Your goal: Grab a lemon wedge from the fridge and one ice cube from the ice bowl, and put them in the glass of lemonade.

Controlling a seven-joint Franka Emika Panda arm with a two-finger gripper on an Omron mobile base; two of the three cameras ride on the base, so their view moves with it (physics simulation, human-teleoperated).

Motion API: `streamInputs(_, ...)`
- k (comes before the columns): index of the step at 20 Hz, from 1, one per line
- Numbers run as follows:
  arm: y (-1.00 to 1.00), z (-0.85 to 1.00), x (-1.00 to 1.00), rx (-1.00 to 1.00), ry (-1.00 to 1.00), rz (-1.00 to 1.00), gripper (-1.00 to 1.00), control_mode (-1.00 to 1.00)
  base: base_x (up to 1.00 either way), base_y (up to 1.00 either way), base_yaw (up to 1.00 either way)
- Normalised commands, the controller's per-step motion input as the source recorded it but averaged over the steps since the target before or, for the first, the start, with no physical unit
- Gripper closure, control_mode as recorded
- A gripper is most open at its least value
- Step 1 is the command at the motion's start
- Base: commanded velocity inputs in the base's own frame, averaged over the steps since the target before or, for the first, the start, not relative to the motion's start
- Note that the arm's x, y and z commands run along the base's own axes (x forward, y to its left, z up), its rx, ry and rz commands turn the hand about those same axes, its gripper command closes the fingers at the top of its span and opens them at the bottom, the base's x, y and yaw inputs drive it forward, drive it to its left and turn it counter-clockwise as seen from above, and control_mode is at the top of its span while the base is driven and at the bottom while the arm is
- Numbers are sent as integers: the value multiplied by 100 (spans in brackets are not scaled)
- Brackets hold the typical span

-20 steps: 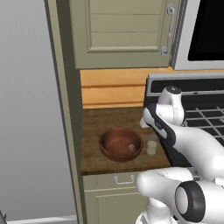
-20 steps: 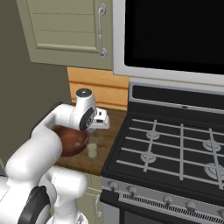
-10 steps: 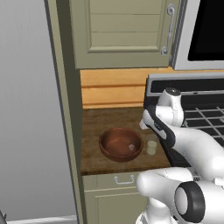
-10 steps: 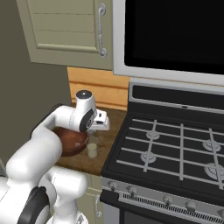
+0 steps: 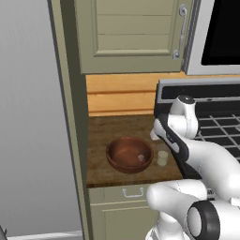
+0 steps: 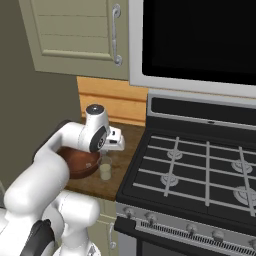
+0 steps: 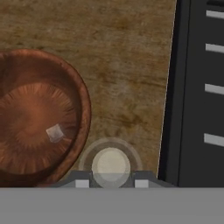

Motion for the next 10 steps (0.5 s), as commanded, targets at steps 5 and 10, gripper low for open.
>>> streamInputs(5, 0, -23, 11, 0, 3, 0, 100, -100, 0, 0, 0)
streamInputs(10, 0, -22, 0, 0, 0, 0, 100, -100, 0, 0, 0)
